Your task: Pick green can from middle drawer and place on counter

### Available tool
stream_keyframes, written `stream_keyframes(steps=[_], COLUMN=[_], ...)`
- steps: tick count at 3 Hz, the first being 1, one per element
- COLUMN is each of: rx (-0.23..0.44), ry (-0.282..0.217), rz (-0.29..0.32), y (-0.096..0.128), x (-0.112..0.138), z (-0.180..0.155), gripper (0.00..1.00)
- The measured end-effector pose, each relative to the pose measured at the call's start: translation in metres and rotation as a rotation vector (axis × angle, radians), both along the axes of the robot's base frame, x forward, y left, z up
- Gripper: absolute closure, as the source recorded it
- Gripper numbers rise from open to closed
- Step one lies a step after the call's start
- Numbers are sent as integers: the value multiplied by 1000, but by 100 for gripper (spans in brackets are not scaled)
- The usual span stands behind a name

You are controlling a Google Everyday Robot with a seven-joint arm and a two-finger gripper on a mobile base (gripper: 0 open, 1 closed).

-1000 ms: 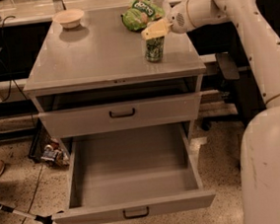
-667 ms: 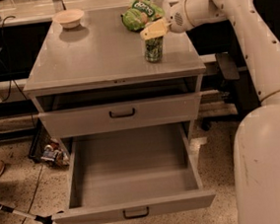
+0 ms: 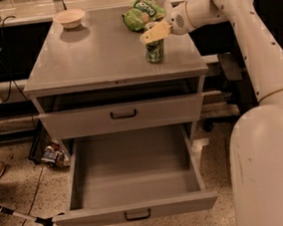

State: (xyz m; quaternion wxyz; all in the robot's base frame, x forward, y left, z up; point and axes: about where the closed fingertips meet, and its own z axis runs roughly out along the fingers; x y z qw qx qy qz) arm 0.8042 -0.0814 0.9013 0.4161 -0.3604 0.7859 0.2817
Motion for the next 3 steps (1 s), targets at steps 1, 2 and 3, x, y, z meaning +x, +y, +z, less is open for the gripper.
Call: stream_keyframes(steps=[1,2,3], rx=[9,-11,7], ry=[-38,-163,-264], rz=[-13,-65,-138], y=[-12,-40,-72], x=[-2,-11,-35], z=[7,28,46], gripper=[0,0,0])
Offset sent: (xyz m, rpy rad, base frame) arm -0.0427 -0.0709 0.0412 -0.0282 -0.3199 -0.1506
